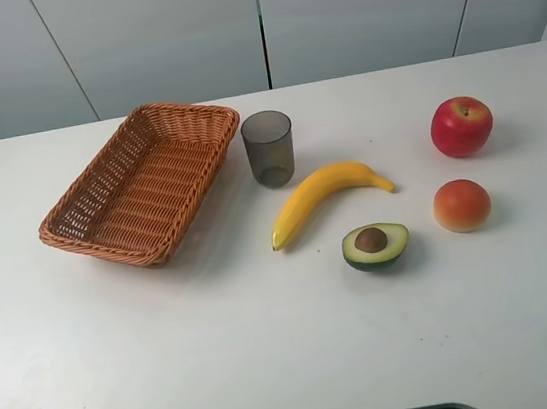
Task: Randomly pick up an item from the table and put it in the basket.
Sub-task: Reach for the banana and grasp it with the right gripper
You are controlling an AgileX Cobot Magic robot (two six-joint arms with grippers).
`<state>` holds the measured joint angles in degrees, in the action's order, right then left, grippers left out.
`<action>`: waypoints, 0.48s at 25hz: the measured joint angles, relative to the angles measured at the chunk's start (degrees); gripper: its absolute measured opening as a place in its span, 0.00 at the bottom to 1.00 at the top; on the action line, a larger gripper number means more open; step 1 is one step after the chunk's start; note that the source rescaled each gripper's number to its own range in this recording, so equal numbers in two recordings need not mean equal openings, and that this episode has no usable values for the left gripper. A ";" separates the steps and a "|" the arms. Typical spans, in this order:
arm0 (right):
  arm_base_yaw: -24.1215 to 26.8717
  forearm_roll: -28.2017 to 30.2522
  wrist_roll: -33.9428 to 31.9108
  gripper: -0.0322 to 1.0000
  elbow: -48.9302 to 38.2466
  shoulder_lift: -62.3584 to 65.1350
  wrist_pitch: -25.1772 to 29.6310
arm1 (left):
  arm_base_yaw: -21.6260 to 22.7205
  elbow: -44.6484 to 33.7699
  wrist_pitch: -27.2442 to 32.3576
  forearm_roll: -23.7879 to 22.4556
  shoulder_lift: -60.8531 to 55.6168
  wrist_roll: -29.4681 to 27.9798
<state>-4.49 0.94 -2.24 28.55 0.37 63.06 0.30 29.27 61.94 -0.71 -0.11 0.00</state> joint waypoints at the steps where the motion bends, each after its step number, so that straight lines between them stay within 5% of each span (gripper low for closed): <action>1: 0.00 0.00 0.00 1.00 0.00 0.00 0.00 | 0.00 0.00 0.00 0.00 0.00 0.00; 12: 0.00 0.00 0.00 1.00 0.00 0.00 0.00 | 0.00 0.00 0.00 0.00 0.00 0.00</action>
<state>-4.49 0.94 -2.24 28.55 0.37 63.06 0.30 29.27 61.94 -0.71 -0.11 0.00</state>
